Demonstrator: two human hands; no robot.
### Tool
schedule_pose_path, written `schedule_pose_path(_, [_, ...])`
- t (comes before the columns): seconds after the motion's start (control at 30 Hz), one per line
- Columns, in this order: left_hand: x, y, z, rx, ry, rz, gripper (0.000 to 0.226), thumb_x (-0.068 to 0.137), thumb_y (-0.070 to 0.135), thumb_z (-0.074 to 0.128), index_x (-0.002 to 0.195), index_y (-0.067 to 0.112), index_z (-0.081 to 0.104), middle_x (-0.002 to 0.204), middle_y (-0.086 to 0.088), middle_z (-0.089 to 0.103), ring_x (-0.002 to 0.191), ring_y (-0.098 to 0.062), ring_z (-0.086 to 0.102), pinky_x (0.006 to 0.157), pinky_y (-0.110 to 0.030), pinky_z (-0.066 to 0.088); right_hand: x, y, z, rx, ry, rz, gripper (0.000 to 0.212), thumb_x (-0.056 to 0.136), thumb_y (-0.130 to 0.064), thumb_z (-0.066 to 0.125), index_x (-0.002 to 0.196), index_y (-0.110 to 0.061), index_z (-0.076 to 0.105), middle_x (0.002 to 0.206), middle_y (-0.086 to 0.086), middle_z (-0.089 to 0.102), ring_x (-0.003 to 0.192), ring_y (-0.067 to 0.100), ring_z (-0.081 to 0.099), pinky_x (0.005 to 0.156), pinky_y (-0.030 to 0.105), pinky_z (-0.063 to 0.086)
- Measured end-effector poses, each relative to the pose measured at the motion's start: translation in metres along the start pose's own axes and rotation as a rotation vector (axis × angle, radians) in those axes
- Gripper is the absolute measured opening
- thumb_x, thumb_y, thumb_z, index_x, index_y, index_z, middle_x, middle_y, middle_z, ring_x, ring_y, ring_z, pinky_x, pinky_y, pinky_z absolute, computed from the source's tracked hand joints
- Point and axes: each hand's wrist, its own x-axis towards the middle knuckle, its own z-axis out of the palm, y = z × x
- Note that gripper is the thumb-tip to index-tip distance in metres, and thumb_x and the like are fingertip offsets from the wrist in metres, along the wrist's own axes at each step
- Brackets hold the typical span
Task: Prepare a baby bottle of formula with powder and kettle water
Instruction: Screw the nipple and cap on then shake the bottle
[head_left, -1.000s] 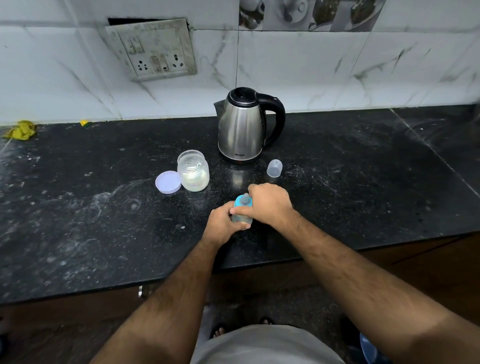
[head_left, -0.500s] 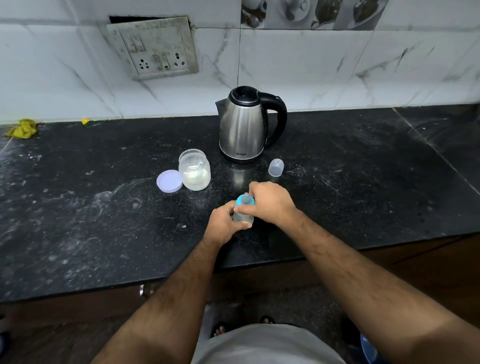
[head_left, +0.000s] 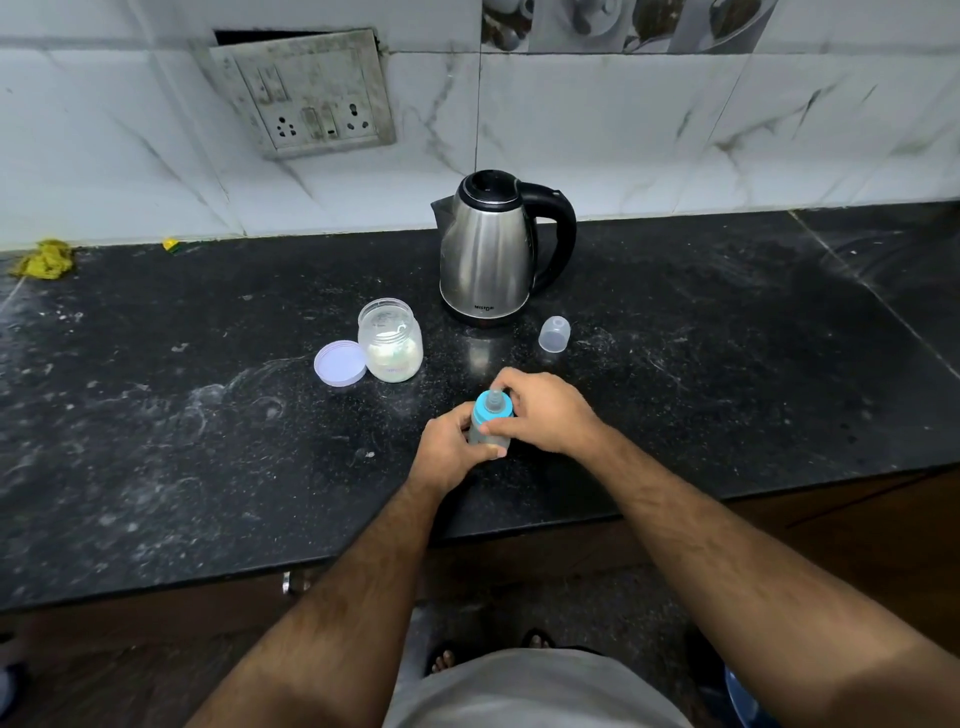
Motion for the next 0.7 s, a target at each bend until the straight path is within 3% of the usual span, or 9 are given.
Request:
schedule_pose_path(0.17, [-0.002, 0.003, -0.002, 0.028, -0.013, 0.015, 0.049, 0.062, 0.016, 0.09, 0.101, 0.035, 0.068, 0.082, 0.023, 0.071, 0.076, 0.01, 0.062, 0.073, -0.009, 0.045, 0.0, -0.015, 0.026, -0.209, 0.157, 0.172, 0.053, 0.076, -0.066, 0.06, 0.096, -0.02, 0.041, 0.078, -0.006, 0.057, 0.075, 0.022, 0.062, 0.059, 0.032, 0.037])
schedule_pose_path(0.23, [-0.001, 0.002, -0.003, 0.027, -0.017, 0.011, 0.047, 0.063, 0.016, 0.09, 0.099, 0.035, 0.068, 0.081, 0.023, 0.072, 0.077, 0.008, 0.064, 0.072, -0.009, 0.046, 0.006, -0.013, 0.015, -0.23, 0.082, 0.124, 0.059, 0.07, -0.07, 0.064, 0.098, -0.022, 0.043, 0.081, -0.007, 0.057, 0.078, 0.021, 0.059, 0.061, 0.032, 0.036])
schedule_pose_path(0.37, [0.002, 0.0, -0.002, -0.004, -0.02, -0.012, 0.054, 0.063, 0.015, 0.091, 0.11, 0.031, 0.068, 0.1, 0.013, 0.075, 0.097, -0.001, 0.068, 0.089, -0.022, 0.052, 0.014, -0.001, -0.013, -0.125, -0.19, -0.052, 0.073, 0.07, -0.058, 0.074, 0.134, -0.035, 0.046, 0.107, -0.011, 0.065, 0.09, 0.008, 0.055, 0.073, 0.031, 0.041])
schedule_pose_path(0.43, [0.002, 0.001, -0.002, -0.002, -0.022, -0.009, 0.054, 0.064, 0.015, 0.09, 0.109, 0.033, 0.068, 0.101, 0.013, 0.074, 0.099, -0.003, 0.068, 0.092, -0.025, 0.052, 0.014, 0.002, -0.016, -0.062, -0.214, -0.12, 0.054, 0.076, -0.049, 0.074, 0.126, -0.035, 0.058, 0.099, -0.016, 0.066, 0.083, 0.003, 0.053, 0.075, 0.031, 0.046])
schedule_pose_path(0.53, [0.0, 0.002, -0.002, -0.001, -0.015, -0.005, 0.051, 0.065, 0.015, 0.089, 0.107, 0.034, 0.067, 0.097, 0.014, 0.074, 0.094, 0.001, 0.068, 0.086, -0.019, 0.052, 0.007, 0.002, -0.007, -0.007, -0.097, -0.106, 0.037, 0.078, -0.05, 0.071, 0.107, -0.03, 0.062, 0.088, -0.013, 0.067, 0.079, 0.007, 0.059, 0.071, 0.032, 0.047])
schedule_pose_path(0.63, [-0.002, 0.004, -0.001, 0.028, -0.005, 0.015, 0.049, 0.066, 0.018, 0.089, 0.11, 0.026, 0.068, 0.094, 0.015, 0.073, 0.086, 0.006, 0.065, 0.077, -0.009, 0.046, -0.004, -0.005, 0.024, -0.095, 0.144, 0.075, 0.045, 0.081, -0.06, 0.062, 0.104, -0.022, 0.055, 0.089, -0.004, 0.069, 0.081, 0.019, 0.064, 0.066, 0.032, 0.042])
schedule_pose_path(0.7, [-0.003, 0.005, -0.001, 0.029, -0.003, 0.018, 0.049, 0.067, 0.019, 0.088, 0.112, 0.022, 0.069, 0.095, 0.012, 0.073, 0.083, 0.004, 0.064, 0.075, -0.01, 0.046, -0.006, -0.012, 0.04, -0.131, 0.231, 0.203, 0.048, 0.082, -0.062, 0.059, 0.103, -0.019, 0.053, 0.087, 0.001, 0.069, 0.079, 0.024, 0.064, 0.062, 0.032, 0.039])
